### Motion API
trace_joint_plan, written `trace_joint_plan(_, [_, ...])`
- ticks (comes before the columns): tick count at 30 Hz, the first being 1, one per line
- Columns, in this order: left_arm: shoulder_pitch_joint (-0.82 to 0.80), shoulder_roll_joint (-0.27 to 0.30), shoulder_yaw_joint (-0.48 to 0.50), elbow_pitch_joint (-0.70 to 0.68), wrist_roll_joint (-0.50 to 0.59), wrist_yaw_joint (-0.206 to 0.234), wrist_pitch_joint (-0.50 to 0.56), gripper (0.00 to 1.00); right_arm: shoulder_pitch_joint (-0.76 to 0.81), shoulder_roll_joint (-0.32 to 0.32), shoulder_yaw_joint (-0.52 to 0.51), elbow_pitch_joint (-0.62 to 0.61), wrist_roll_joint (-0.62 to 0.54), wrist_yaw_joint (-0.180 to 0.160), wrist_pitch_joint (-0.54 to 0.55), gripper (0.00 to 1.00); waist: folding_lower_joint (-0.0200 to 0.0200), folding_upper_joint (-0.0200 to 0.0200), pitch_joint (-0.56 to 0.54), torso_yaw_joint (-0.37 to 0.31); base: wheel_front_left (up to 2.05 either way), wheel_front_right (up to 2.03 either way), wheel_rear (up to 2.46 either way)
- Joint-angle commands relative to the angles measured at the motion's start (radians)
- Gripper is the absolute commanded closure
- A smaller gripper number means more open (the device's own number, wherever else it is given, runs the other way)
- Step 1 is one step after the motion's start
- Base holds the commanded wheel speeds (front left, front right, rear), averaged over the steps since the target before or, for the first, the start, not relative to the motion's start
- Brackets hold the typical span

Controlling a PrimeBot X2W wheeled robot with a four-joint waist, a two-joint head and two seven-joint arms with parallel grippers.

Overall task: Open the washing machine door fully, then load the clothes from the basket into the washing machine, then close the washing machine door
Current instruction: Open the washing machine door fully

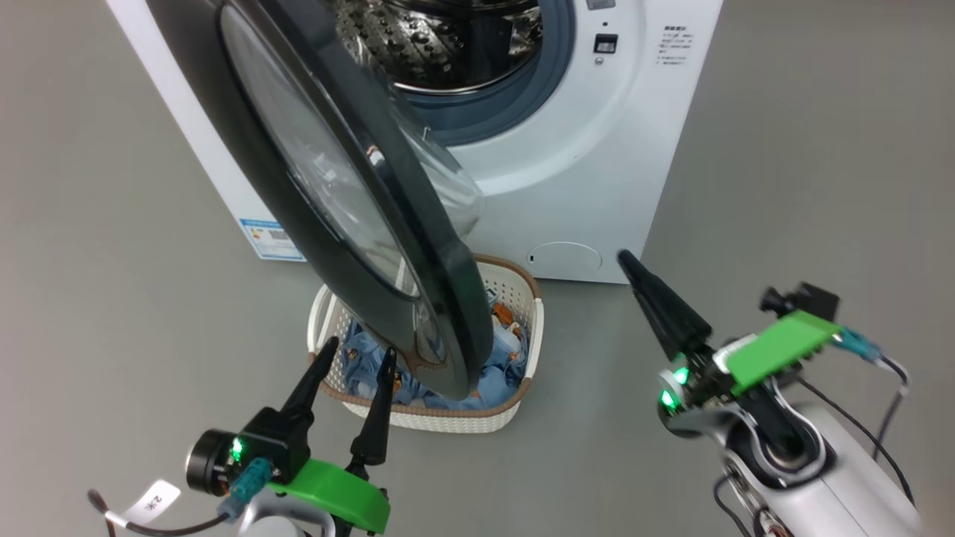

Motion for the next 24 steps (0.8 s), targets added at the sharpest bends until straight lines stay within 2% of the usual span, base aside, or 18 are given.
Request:
trace_joint_plan(1, [-0.007, 0.017, 0.036, -0.019, 0.011, -0.004, -0.009, 0.00, 0.024, 0.000, 0.004, -0.045, 0.006, 0.010, -0.016, 0.62, 0.0000, 0.0000, -0.009, -0.011, 0.00, 0.00, 0.00])
trace_joint_plan(2, [-0.006, 0.017, 0.038, -0.018, 0.011, -0.004, -0.009, 0.00, 0.051, -0.012, -0.006, -0.070, 0.004, 0.010, -0.037, 0.41, 0.0000, 0.0000, -0.012, -0.016, 0.00, 0.00, 0.00])
trace_joint_plan(3, [-0.005, 0.018, 0.039, -0.016, 0.011, -0.004, -0.009, 0.00, 0.077, -0.026, -0.012, -0.092, -0.006, 0.010, -0.060, 0.00, 0.0000, 0.0000, -0.016, -0.020, 0.00, 0.00, 0.00])
trace_joint_plan(6, [0.001, 0.024, 0.049, -0.010, 0.009, -0.004, -0.009, 0.00, 0.176, -0.061, -0.039, -0.159, -0.032, 0.010, -0.150, 0.00, 0.0000, 0.0000, -0.030, -0.040, 0.00, 0.00, 0.00])
trace_joint_plan(9, [0.005, 0.028, 0.054, -0.006, 0.007, -0.002, -0.009, 0.00, 0.219, -0.065, -0.055, -0.181, -0.033, 0.010, -0.192, 0.00, 0.0000, 0.0000, -0.039, -0.051, 0.00, 0.00, 0.00])
trace_joint_plan(15, [0.027, 0.038, 0.077, 0.004, -0.007, 0.006, -0.009, 0.00, 0.341, -0.084, -0.086, -0.199, -0.103, 0.010, -0.326, 0.00, 0.0000, 0.0000, -0.076, -0.081, 0.00, 0.00, 0.00])
trace_joint_plan(18, [0.036, 0.042, 0.086, 0.003, -0.012, 0.010, -0.009, 0.00, 0.381, -0.099, -0.116, -0.181, -0.181, 0.010, -0.355, 0.00, 0.0000, 0.0000, -0.086, -0.092, 0.00, 0.00, 0.00])
trace_joint_plan(21, [0.047, 0.048, 0.094, 0.002, -0.017, 0.012, -0.009, 0.00, 0.414, -0.110, -0.168, -0.147, -0.308, 0.010, -0.366, 0.00, 0.0000, 0.0000, -0.098, -0.101, 0.00, 0.00, 0.00])
trace_joint_plan(24, [0.057, 0.053, 0.099, 0.001, -0.021, 0.013, -0.009, 0.00, 0.446, -0.087, -0.280, -0.114, -0.470, 0.010, -0.367, 0.00, 0.0000, 0.0000, -0.109, -0.107, 0.00, 0.00, 0.00])
